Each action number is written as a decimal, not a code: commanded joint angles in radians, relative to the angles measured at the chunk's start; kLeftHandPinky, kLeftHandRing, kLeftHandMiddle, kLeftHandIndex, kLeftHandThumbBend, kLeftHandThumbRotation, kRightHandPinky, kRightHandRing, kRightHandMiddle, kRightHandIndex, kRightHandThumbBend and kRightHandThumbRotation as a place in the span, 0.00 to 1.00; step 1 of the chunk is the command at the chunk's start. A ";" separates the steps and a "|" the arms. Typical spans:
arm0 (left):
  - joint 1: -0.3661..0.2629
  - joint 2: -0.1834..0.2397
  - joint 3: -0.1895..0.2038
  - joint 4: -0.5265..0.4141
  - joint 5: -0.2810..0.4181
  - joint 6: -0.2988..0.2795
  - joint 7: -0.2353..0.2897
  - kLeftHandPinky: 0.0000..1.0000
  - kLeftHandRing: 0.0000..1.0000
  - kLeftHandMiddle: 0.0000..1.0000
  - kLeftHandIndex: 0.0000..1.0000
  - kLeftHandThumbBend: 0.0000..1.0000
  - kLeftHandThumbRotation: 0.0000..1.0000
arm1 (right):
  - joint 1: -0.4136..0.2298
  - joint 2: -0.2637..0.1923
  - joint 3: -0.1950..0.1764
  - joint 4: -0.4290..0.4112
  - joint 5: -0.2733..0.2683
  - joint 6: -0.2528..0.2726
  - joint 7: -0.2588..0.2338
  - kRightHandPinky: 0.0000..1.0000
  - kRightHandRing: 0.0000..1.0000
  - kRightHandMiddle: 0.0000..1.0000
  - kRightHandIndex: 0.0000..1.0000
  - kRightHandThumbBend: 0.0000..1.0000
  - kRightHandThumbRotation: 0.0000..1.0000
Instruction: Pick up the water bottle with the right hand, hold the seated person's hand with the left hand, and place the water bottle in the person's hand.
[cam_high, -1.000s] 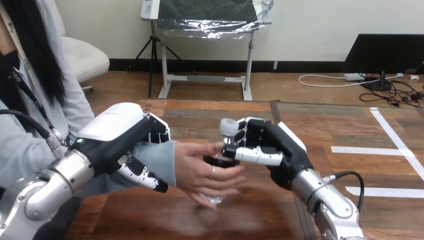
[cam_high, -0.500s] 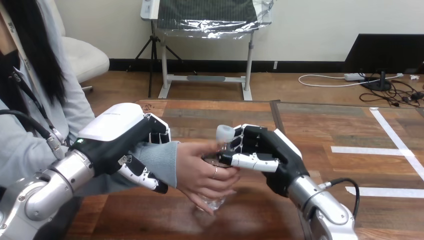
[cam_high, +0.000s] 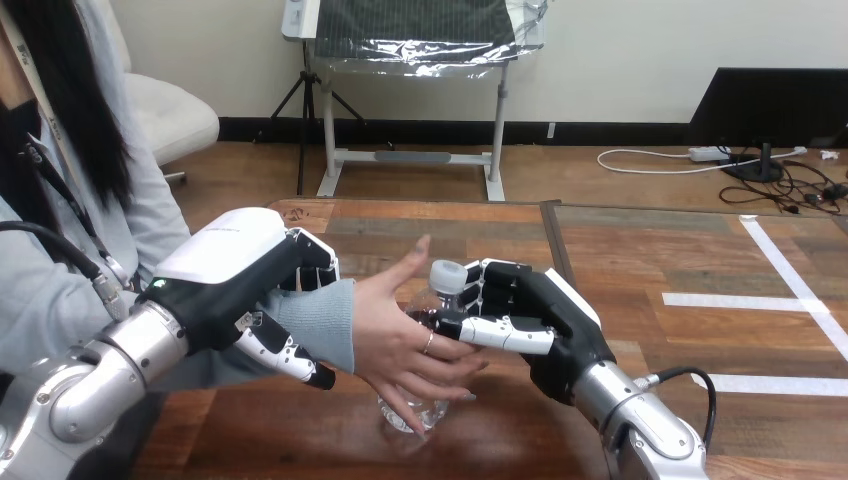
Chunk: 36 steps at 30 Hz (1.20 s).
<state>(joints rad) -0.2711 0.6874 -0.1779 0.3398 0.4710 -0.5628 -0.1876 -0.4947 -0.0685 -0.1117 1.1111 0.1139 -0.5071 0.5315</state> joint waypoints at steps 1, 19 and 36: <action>-0.051 -0.020 0.041 -0.076 -0.036 -0.021 0.025 0.23 0.28 0.35 0.36 0.93 0.00 | -0.037 0.010 0.003 -0.060 0.005 -0.031 0.001 0.28 0.35 0.43 0.46 0.70 0.00; -0.042 -0.025 0.038 -0.081 -0.031 -0.005 0.021 0.24 0.29 0.36 0.36 0.92 0.00 | -0.045 -0.002 -0.006 -0.065 0.013 -0.017 -0.002 0.28 0.35 0.43 0.46 0.69 0.00; -0.052 -0.037 0.030 -0.042 -0.026 -0.035 0.047 0.24 0.29 0.36 0.36 0.92 0.00 | -0.052 -0.013 -0.013 -0.071 0.021 0.002 -0.005 0.29 0.36 0.44 0.46 0.69 0.00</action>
<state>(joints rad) -0.2674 0.6805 -0.1779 0.3363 0.4710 -0.5604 -0.1803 -0.4902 -0.0710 -0.1116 1.0971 0.1177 -0.5052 0.5328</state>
